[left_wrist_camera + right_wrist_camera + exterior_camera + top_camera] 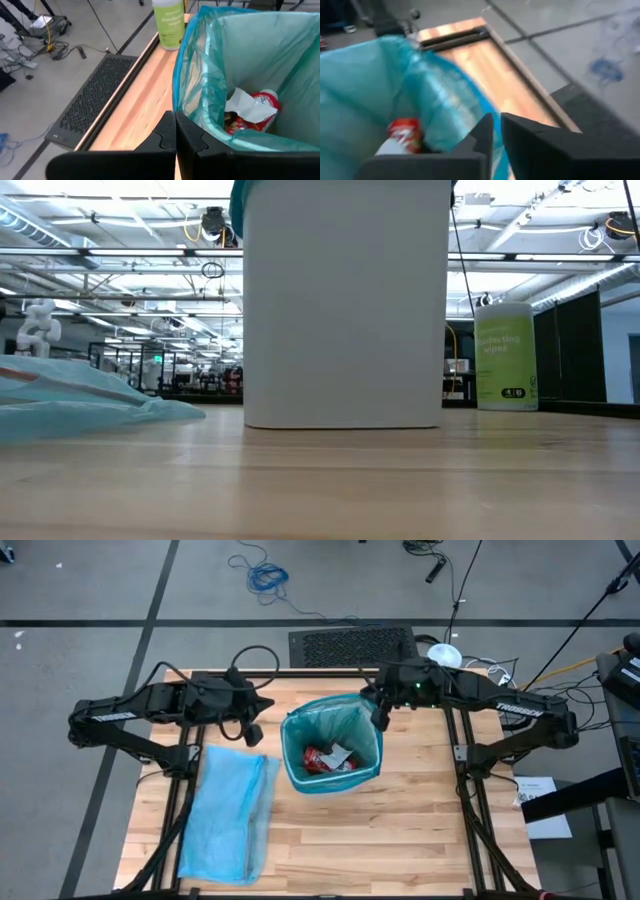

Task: Place trash/remove bag and relplace
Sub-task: Remove the blue trash bag from the white trash bin

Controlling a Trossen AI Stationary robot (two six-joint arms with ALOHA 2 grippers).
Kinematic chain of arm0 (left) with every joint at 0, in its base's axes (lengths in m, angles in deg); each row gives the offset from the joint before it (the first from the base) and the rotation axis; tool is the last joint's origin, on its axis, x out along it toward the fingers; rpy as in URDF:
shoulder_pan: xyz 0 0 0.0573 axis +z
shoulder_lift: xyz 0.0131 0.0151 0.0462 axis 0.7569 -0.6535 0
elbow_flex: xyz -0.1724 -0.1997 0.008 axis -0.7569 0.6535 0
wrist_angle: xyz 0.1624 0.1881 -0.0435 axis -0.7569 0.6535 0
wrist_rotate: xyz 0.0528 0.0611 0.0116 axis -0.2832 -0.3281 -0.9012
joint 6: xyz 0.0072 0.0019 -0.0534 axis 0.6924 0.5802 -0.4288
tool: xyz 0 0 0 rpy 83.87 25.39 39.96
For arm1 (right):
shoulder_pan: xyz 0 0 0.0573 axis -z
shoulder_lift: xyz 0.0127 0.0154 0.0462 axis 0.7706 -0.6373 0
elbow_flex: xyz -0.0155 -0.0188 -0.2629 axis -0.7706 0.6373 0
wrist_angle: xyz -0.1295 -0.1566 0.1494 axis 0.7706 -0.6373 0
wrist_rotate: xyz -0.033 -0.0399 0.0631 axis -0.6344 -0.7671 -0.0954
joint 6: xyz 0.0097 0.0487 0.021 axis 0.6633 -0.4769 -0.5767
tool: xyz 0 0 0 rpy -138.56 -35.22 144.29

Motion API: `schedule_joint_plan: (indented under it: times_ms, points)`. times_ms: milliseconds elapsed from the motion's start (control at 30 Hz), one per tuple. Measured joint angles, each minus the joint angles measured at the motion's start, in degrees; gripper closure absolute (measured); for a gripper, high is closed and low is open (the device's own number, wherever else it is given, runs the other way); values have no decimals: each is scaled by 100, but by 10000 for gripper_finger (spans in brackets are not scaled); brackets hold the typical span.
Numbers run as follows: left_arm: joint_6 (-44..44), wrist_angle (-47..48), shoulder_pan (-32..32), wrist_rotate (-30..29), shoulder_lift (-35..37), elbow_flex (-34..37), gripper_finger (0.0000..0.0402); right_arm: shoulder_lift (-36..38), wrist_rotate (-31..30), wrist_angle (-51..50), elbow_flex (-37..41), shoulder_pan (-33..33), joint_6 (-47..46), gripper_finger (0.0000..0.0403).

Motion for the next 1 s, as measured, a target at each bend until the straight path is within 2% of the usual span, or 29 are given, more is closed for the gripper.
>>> schedule_joint_plan:
  times_ms: [200,367,467,567,667,767,833,967,1000]
  points:
    - [-65,100,0,0,-84,-4,402,0,543,-173,-22,225,-336,275]
    - [-65,169,0,6,-218,-4,402,-6,612,-300,-22,472,-468,197]
    - [-63,166,0,20,-287,-4,402,-60,892,-346,-24,687,-618,171]
    - [-61,164,0,26,-333,-4,401,-178,1437,-387,-26,845,-735,167]
    - [-39,157,4,28,-334,-4,401,-358,1737,-403,-26,977,-889,180]
    - [-37,151,4,37,-334,-4,402,-432,1670,-334,-26,1016,-878,219]
    - [-20,153,4,42,-334,-4,402,-428,1668,-127,-26,1008,-841,263]
    - [35,152,4,46,-334,-4,401,-336,1685,227,-26,919,-631,376]
    - [83,153,4,46,-334,-4,401,-313,1683,279,-26,888,-547,388]
